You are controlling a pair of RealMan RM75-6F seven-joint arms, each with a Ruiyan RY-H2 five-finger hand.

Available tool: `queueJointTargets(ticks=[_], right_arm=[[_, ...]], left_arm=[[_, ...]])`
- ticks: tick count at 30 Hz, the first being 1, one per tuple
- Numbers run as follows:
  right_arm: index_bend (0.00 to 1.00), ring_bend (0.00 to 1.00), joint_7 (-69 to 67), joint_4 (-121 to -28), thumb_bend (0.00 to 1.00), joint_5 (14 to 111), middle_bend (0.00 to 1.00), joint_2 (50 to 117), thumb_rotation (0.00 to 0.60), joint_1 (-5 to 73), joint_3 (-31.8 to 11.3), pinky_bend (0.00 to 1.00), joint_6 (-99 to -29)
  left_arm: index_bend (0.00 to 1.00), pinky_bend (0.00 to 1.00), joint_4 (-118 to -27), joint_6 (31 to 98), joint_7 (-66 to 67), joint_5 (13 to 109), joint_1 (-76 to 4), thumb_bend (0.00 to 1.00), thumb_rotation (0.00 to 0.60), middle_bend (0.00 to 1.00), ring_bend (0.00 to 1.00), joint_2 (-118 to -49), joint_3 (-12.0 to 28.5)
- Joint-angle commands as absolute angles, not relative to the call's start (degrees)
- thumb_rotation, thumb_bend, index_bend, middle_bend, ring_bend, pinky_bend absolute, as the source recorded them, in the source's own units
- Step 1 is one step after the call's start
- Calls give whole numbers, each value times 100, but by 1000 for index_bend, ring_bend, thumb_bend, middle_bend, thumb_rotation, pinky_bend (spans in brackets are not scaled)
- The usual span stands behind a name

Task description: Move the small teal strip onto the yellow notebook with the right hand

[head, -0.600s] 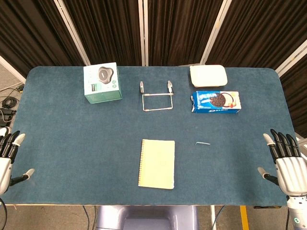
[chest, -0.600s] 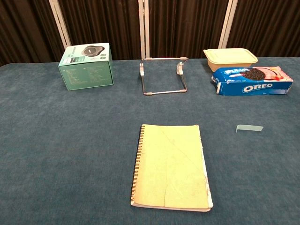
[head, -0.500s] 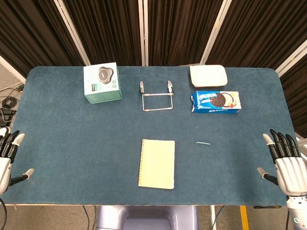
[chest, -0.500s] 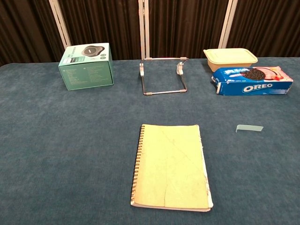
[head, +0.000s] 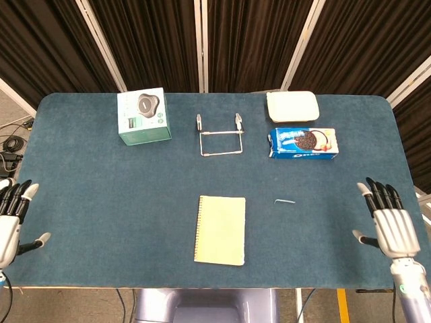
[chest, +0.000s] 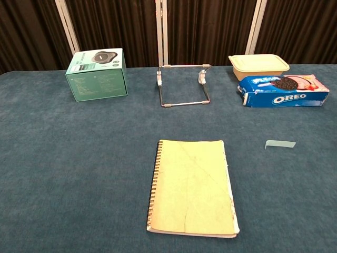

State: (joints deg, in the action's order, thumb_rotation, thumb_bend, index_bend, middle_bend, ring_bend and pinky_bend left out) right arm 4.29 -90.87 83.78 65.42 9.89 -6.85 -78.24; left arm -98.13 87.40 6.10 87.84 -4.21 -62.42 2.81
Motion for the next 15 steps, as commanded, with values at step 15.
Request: queueJointTargets(ticks=[15], right_arm=[[459, 0, 650, -7194, 209, 7167, 0, 8209, 600, 2715, -1090, 0, -5464]], left_arm=[[0, 0, -9536, 8265, 1113, 7988, -671, 0, 600, 0, 0, -6594, 532]])
